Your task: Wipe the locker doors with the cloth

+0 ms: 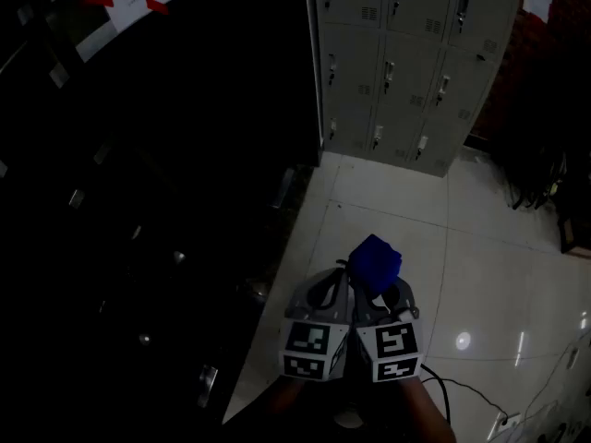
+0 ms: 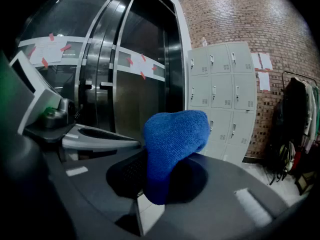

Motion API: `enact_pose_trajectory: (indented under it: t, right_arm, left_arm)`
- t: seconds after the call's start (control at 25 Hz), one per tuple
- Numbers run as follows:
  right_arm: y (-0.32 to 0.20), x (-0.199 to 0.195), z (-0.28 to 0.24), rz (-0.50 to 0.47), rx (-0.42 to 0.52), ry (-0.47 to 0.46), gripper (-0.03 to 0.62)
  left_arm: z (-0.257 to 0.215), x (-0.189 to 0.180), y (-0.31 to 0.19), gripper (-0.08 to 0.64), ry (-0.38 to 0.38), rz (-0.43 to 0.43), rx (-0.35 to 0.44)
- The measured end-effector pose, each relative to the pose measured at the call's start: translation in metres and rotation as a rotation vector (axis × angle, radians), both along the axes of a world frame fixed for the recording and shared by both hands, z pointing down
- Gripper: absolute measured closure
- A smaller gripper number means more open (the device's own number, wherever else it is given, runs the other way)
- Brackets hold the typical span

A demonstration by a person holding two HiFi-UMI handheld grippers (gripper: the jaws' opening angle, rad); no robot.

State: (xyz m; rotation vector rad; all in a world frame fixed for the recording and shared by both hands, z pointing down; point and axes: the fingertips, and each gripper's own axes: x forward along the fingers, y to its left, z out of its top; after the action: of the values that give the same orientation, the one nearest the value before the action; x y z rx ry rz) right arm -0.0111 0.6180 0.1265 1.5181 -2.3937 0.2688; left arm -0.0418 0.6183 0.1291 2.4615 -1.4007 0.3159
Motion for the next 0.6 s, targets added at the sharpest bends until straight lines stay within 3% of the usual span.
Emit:
enact_pose_trajectory:
  t: [0.6]
  right_arm:
    - [-0.238, 0.093, -0.031, -0.009, 0.015, -0.065, 0.525]
  left_arm:
    - [-0.038, 0.094, -0.235, 0.555, -0.076, -0.004, 0.015]
